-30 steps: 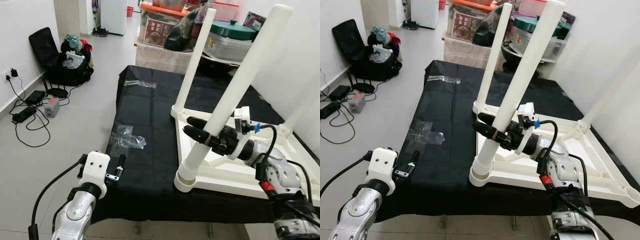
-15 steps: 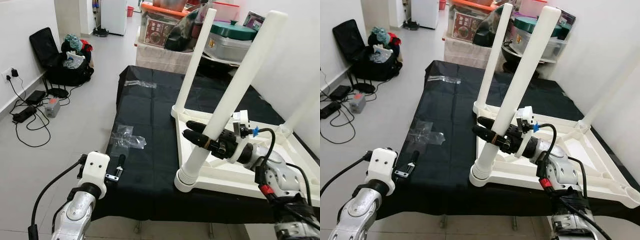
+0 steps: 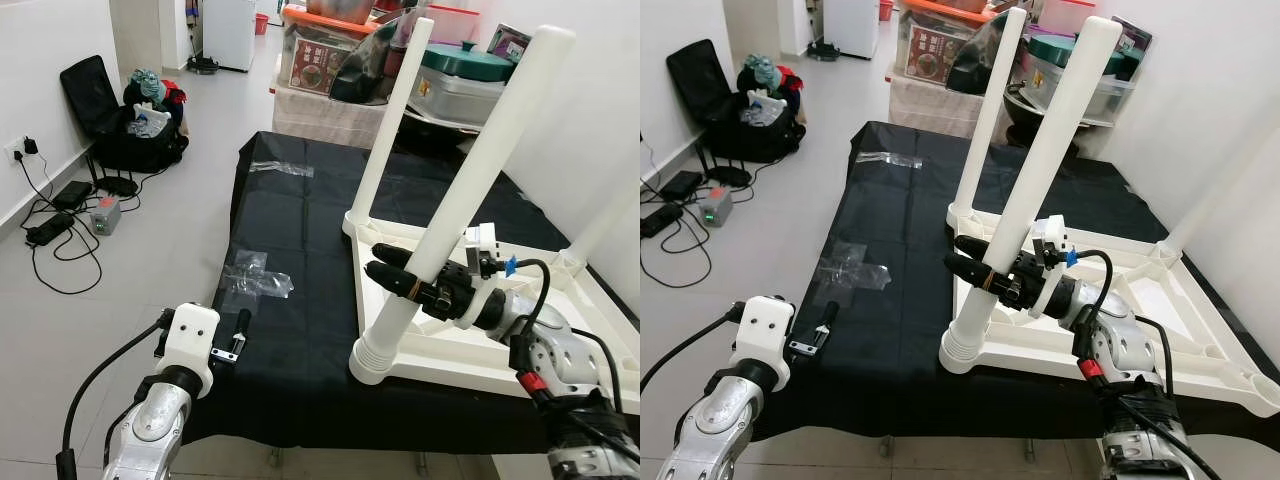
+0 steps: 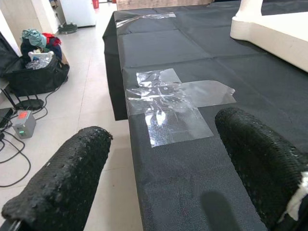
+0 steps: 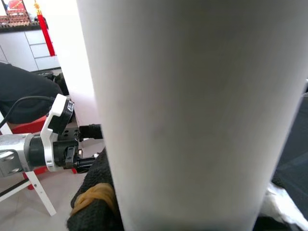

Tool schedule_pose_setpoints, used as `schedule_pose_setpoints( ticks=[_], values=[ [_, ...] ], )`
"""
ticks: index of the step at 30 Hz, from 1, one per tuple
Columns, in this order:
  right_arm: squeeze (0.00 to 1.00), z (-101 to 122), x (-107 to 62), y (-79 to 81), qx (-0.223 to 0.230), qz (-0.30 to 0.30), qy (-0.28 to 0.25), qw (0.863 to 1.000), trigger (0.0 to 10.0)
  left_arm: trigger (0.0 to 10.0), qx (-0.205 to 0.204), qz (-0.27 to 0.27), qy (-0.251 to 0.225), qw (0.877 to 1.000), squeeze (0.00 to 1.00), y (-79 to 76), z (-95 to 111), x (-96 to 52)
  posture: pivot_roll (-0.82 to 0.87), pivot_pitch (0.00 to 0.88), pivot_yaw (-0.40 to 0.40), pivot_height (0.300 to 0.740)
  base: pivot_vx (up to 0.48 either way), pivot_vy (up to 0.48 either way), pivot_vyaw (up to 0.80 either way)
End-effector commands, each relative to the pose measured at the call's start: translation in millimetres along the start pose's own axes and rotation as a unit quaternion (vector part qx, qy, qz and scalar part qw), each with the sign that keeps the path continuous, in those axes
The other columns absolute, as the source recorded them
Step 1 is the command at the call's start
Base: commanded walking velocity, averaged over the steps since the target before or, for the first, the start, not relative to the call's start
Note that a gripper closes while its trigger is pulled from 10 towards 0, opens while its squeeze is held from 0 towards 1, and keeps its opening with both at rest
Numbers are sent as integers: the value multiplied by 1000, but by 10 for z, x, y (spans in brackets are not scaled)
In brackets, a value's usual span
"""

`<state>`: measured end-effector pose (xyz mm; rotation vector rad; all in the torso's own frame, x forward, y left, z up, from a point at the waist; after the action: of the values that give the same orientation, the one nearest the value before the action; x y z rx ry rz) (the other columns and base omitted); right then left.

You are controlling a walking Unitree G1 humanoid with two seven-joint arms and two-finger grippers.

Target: Building children table

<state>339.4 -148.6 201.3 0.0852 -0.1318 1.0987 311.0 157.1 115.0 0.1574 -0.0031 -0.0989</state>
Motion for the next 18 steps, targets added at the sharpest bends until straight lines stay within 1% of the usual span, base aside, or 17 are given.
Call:
schedule_pose_setpoints(
  ticks=[1,6,10,18],
  values=[
    [0,-62,-38,-8,1,-6,12,1000,0,10000,0,-5,6,1000,0,-43,-21,-13,147,0,-184,740,0,0,0],
    [0,-81,-46,-23,-3,-12,17,1000,0,10000,0,-5,6,1000,0,-43,-19,-14,147,0,-185,740,0,0,0],
    [0,-88,-59,-76,-13,-30,20,999,0,10000,-1,-6,6,1000,0,-39,-24,-15,141,0,-179,740,0,0,0],
    [0,-119,-53,-60,-12,-29,24,999,0,10000,0,-9,8,1000,0,-58,-39,-15,142,0,-173,740,0,0,0]
  ],
)
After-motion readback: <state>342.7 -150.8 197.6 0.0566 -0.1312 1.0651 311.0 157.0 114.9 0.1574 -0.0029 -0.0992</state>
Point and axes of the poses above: a point about 5 cm out from each wrist's last joint towards the gripper, its own x axis pointing out of the wrist towards the gripper, its own z axis along the axis of the wrist's last joint, y = z × x, the point moved 5 cm from there along x, pointing out of the wrist towards the gripper, and after that the axes turned 2 degrees about -x, right-handed, at the moved point
